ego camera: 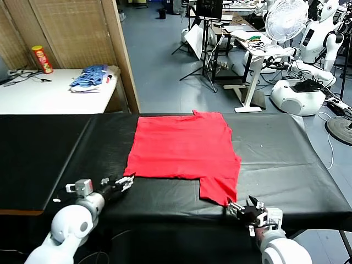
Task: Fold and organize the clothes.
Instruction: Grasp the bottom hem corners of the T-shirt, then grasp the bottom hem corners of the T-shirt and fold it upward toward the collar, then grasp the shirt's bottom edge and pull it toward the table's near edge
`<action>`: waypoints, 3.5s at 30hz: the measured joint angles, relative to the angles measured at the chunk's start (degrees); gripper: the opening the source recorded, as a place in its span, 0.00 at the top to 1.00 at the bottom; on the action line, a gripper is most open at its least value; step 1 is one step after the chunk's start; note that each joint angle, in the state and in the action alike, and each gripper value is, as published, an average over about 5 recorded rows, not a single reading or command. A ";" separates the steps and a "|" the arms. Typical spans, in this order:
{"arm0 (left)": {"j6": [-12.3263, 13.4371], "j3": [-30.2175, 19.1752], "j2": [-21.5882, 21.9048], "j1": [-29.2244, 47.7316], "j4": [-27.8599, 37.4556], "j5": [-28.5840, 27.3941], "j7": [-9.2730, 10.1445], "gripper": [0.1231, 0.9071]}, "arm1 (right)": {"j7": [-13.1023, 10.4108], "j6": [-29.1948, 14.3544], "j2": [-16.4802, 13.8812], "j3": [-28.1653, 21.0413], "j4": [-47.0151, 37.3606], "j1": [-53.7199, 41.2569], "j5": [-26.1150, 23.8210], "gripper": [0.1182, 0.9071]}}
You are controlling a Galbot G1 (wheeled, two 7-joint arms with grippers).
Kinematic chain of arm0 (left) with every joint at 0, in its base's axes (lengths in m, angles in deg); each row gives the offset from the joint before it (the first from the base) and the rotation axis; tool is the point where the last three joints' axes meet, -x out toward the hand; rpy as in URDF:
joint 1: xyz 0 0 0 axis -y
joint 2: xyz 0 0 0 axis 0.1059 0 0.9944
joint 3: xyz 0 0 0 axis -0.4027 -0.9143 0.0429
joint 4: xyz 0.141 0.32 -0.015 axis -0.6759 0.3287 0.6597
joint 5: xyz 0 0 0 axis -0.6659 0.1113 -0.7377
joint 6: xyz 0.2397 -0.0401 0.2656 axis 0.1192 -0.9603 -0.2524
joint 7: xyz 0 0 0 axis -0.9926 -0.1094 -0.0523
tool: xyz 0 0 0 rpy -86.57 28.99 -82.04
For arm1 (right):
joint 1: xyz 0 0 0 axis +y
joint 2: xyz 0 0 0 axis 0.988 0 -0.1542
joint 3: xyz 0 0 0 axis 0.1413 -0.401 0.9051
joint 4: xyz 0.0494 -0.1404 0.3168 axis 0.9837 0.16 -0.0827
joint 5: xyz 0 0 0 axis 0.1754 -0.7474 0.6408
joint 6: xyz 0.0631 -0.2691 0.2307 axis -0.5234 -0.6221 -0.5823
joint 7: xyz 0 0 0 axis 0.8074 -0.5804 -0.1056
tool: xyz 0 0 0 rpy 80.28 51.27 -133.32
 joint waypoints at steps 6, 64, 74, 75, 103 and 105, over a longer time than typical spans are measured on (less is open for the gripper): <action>0.08 -0.40 -0.35 0.56 1.26 -0.07 0.08 0.24 | -0.11 0.12 0.72 -0.90 -1.04 -0.48 -0.92 0.61; 7.89 -2.32 -1.58 3.69 1.40 -5.80 3.02 1.00 | 5.40 -16.96 -5.88 -4.92 -24.41 -23.13 3.73 0.99; 6.96 -3.26 -1.30 4.98 2.37 -6.56 2.61 0.87 | 10.52 -14.76 -9.67 -5.10 -22.01 -21.94 4.13 0.47; 6.92 -3.13 -1.23 4.76 2.12 -6.62 2.56 0.79 | 10.57 -14.52 -10.34 -4.74 -20.67 -21.07 4.22 0.39; 5.11 -0.95 -1.24 -2.09 1.83 -3.34 0.51 0.61 | 9.94 -16.02 -11.01 -1.24 -13.39 -8.04 1.86 0.98; 5.10 -1.02 -1.17 -2.44 1.56 -4.02 0.63 0.76 | 9.32 -15.76 -11.39 -1.15 -12.78 -7.94 2.28 1.00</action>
